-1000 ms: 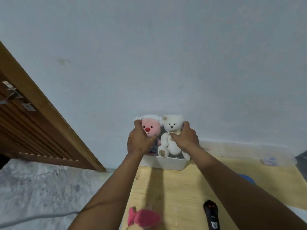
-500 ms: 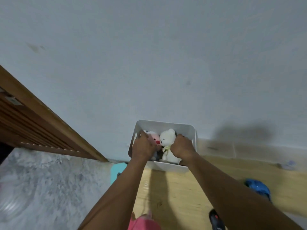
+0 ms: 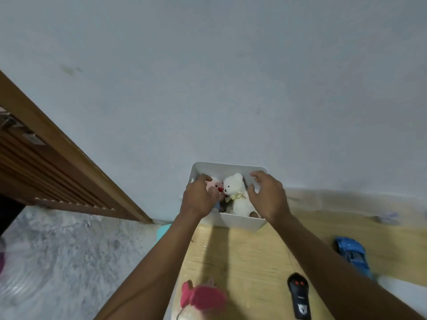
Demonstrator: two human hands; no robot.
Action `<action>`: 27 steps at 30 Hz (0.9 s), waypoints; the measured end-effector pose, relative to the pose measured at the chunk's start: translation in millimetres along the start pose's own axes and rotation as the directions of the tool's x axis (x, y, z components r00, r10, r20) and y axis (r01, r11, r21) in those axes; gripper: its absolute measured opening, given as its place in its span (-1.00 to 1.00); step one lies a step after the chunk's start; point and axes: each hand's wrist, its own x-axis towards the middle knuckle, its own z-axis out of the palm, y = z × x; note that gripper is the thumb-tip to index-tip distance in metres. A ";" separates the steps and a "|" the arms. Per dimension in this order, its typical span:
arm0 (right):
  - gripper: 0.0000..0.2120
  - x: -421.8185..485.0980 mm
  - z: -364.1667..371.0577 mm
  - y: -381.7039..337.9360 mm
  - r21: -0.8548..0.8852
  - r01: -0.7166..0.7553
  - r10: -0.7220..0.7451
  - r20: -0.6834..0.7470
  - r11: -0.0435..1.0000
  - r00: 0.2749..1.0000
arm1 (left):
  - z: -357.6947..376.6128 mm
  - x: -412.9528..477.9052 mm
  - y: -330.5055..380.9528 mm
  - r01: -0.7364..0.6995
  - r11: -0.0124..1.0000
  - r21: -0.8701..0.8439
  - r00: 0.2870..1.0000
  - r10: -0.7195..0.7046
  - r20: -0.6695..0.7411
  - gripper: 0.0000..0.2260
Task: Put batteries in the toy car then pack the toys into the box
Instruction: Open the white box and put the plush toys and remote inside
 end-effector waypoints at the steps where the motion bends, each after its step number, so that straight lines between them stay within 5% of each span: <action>1: -0.70 -12.0 -6.3 2.8 0.025 0.009 -0.008 -0.045 1.000 0.999 | -3.8 -9.9 0.3 -0.036 0.999 -0.007 0.999 0.036 -0.008 -0.74; 4: -0.73 -52.0 -19.1 13.4 0.028 0.052 -0.045 -0.225 0.998 0.973 | -10.6 -45.1 -1.2 -0.143 0.989 -0.022 0.989 0.144 0.019 -0.81; 7: -0.71 -95.0 -13.8 40.5 -0.031 0.050 -0.057 -0.288 0.998 0.956 | -7.3 -80.8 -16.3 -0.147 0.988 -0.041 0.957 0.152 0.247 -0.82; 10: -0.53 -137.6 -0.4 79.2 -0.211 -0.196 0.195 -0.023 0.958 0.981 | 7.7 -107.6 -45.8 -0.105 0.984 0.147 0.797 -0.005 0.604 -0.62; 12: -0.40 -164.4 4.6 98.2 -0.418 -0.361 0.464 0.176 0.834 0.868 | 19.4 -125.8 -67.6 -0.102 0.950 0.297 0.652 -0.161 0.741 -0.43; 14: -0.37 -185.4 7.4 112.0 -0.501 -0.425 0.593 0.241 0.754 0.768 | 31.2 -142.8 -88.2 -0.123 0.919 0.374 0.599 -0.232 0.767 -0.31; 20: -0.47 -216.7 18.5 136.4 -0.495 -0.382 0.524 0.185 0.780 0.831 | 54.6 -167.9 -116.5 -0.178 0.908 0.379 0.769 -0.112 0.629 -0.33; 24: -0.53 -215.8 10.7 128.4 -0.320 -0.409 0.449 0.061 0.854 0.891 | 54.7 -165.3 -121.6 -0.190 0.939 0.288 0.756 -0.048 0.653 -0.46; 27: -0.47 -207.6 -0.8 117.8 -0.147 -0.261 0.239 -0.156 0.954 0.959 | 45.1 -156.1 -110.1 -0.251 0.954 0.164 0.797 0.108 0.594 -0.46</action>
